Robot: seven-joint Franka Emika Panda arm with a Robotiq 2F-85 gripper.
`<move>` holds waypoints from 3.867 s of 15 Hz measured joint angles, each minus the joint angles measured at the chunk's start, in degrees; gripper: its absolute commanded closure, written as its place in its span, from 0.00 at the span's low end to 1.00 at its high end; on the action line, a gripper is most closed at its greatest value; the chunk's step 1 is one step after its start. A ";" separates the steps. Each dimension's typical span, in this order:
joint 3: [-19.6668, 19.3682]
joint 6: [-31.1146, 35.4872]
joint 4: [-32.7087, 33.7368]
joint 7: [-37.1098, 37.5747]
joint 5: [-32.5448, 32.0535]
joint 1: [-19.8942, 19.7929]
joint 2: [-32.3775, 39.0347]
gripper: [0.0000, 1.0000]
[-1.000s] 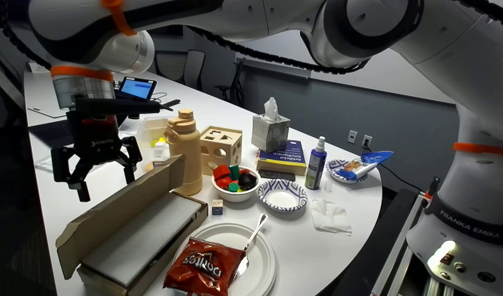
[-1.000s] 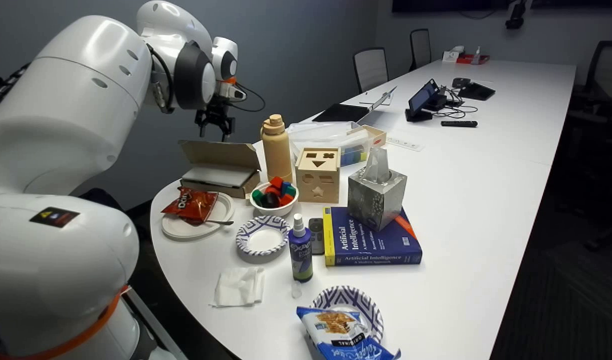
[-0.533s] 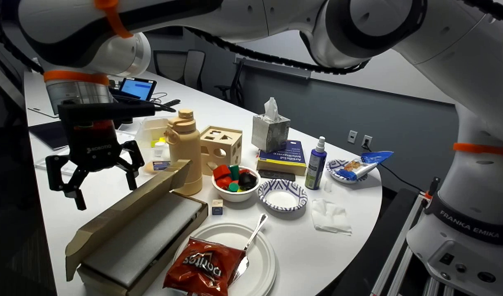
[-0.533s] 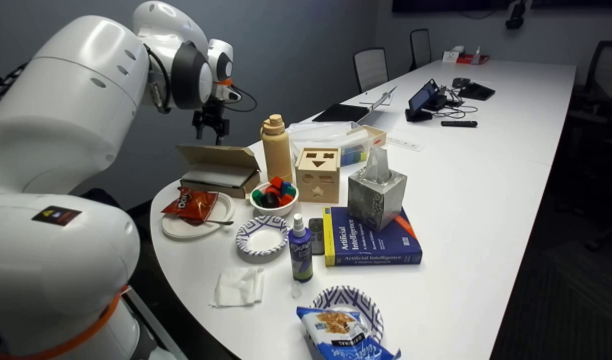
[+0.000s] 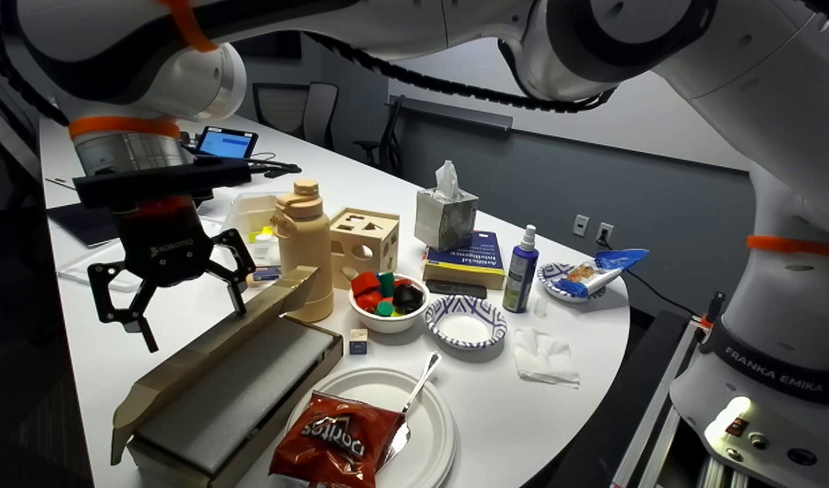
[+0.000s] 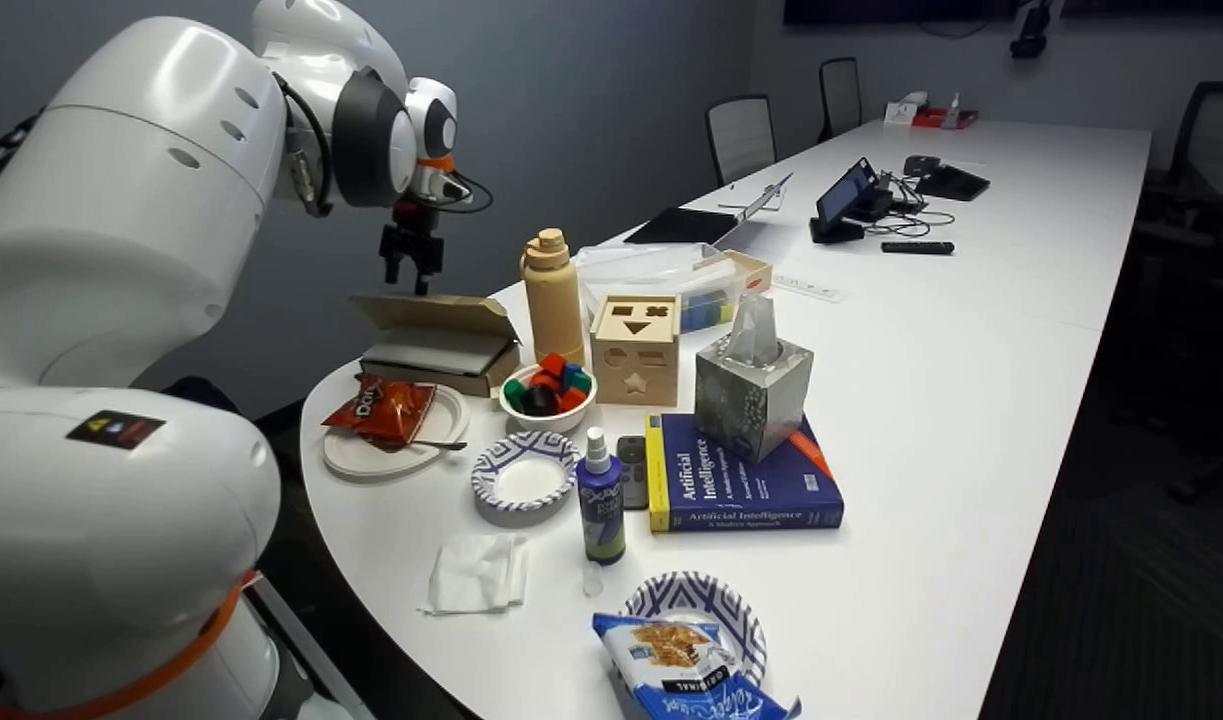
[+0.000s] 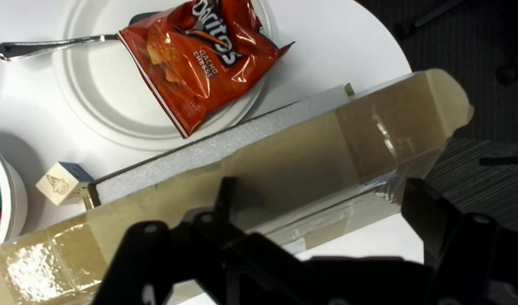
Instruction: Close the brown box.
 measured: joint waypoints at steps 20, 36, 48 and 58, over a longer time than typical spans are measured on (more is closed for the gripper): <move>-2.81 -4.83 -3.63 8.79 -4.75 2.79 2.67 0.00; -5.18 0.06 -2.30 8.10 -14.97 6.79 7.05 0.00; -4.43 4.48 -6.23 6.37 -14.86 5.86 5.64 0.00; -1.65 15.80 -17.89 7.64 -14.06 2.01 -0.23 0.00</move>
